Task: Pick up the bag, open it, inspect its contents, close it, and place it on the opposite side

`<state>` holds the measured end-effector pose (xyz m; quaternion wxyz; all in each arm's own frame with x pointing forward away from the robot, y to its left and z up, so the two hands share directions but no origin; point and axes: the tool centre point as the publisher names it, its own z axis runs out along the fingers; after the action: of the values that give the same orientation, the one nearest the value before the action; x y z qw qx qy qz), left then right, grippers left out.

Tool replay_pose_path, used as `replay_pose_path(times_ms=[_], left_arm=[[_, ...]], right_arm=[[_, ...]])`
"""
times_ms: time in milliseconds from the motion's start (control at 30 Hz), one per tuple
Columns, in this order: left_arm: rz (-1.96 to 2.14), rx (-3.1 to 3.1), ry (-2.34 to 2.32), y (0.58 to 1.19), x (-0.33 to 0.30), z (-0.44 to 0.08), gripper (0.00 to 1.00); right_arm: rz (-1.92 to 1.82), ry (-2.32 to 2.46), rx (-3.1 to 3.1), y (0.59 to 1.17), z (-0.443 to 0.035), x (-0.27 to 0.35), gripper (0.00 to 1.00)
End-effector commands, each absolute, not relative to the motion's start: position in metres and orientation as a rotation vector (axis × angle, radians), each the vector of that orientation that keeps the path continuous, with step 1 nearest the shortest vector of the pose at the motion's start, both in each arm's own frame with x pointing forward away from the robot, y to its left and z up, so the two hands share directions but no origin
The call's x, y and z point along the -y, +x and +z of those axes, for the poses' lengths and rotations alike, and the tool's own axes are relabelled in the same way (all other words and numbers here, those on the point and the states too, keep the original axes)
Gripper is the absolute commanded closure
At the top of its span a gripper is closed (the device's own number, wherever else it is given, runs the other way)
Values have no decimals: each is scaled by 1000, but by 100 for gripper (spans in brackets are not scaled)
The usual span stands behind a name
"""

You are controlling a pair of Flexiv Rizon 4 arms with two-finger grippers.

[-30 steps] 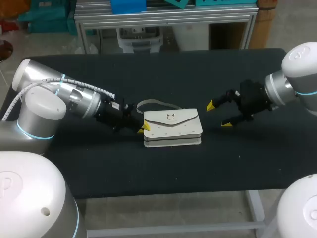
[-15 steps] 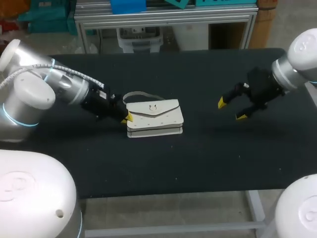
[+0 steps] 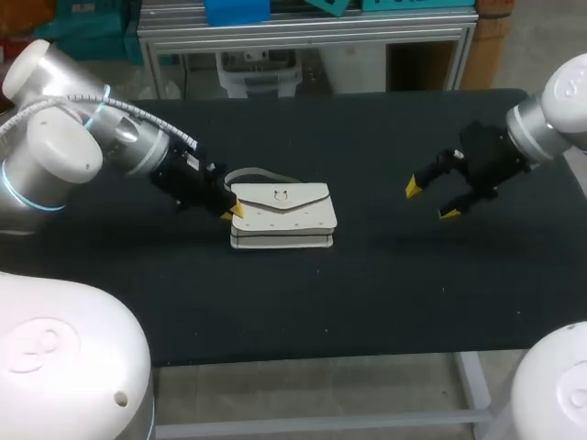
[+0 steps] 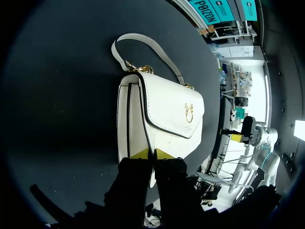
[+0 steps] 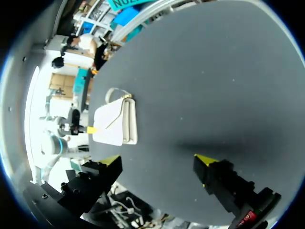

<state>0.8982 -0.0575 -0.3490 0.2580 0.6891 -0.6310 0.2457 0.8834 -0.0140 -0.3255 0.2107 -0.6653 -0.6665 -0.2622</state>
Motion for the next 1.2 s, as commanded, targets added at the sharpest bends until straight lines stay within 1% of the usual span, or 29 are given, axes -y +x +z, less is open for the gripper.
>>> replay_pose_path(times_ms=[33, 167, 367, 567, 1000, 1200], left_arm=[[670, 1709, 1868, 898, 58, -350, 100], [703, 1783, 1868, 919, 34, -345, 100], [786, 1838, 1817, 950, -18, -340, 100], [830, 1836, 1929, 988, -77, -339, 100], [829, 2000, 2025, 1060, -160, -323, 100], [756, 2084, 2003, 1079, -198, -329, 100]], right_arm=[[-730, -1854, 1884, 888, -323, 18, 0], [-739, -1884, 1936, 900, -321, 40, 0], [-761, -1939, 2008, 922, -312, 83, 0], [-744, -1971, 2041, 946, -310, 112, 0], [-677, -2042, 2064, 964, -310, 115, 0], [-657, -2059, 2100, 969, -306, 117, 0]])
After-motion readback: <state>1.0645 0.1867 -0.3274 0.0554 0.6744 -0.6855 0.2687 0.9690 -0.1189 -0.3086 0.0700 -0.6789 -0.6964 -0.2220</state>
